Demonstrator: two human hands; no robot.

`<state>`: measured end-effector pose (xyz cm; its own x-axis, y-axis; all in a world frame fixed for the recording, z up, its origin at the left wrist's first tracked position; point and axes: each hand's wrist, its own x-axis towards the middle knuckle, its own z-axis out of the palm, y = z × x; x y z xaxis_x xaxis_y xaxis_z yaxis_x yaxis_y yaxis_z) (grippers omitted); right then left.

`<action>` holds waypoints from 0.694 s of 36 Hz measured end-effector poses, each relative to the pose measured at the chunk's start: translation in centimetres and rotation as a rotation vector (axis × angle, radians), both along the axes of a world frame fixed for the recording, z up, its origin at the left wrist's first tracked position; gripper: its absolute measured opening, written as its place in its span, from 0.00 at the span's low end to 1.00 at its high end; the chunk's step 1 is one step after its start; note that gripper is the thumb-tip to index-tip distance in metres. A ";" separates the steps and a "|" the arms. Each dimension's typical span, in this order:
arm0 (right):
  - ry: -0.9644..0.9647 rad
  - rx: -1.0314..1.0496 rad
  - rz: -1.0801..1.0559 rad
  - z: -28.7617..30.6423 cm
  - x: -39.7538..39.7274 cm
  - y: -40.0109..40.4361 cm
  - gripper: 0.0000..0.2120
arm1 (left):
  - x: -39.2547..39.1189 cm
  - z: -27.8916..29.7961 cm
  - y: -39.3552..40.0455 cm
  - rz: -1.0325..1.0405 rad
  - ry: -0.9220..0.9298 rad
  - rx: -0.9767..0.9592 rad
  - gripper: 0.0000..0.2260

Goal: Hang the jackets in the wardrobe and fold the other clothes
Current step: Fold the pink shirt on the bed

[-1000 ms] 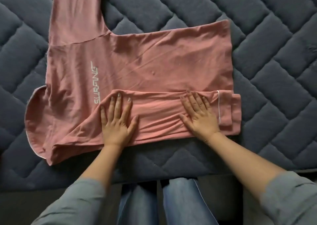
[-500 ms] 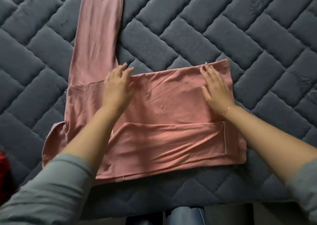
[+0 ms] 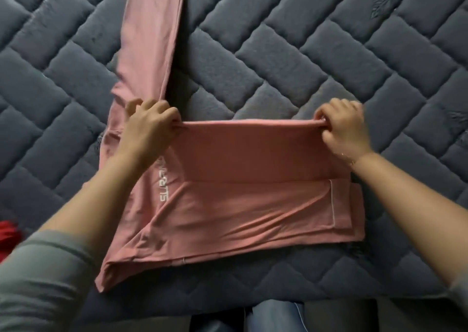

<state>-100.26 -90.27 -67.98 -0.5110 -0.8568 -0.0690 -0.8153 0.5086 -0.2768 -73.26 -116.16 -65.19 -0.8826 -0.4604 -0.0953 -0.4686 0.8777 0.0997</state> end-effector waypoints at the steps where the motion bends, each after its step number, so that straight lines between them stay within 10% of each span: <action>1: 0.002 -0.047 -0.014 0.6 0.5 1.3 0.13 | 0.7 0.8 0.9 -0.010 0.024 -0.013 0.04; 25: -0.043 0.172 -0.367 -0.7 10.1 13.3 0.10 | 10.1 -1.5 14.1 -0.076 -0.196 0.470 0.14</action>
<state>-90.16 -76.98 -68.68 -0.7741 -0.5924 -0.2234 -0.5607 0.8053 -0.1924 -63.12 -102.07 -66.73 -0.8568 -0.2629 -0.4436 -0.4544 0.7917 0.4084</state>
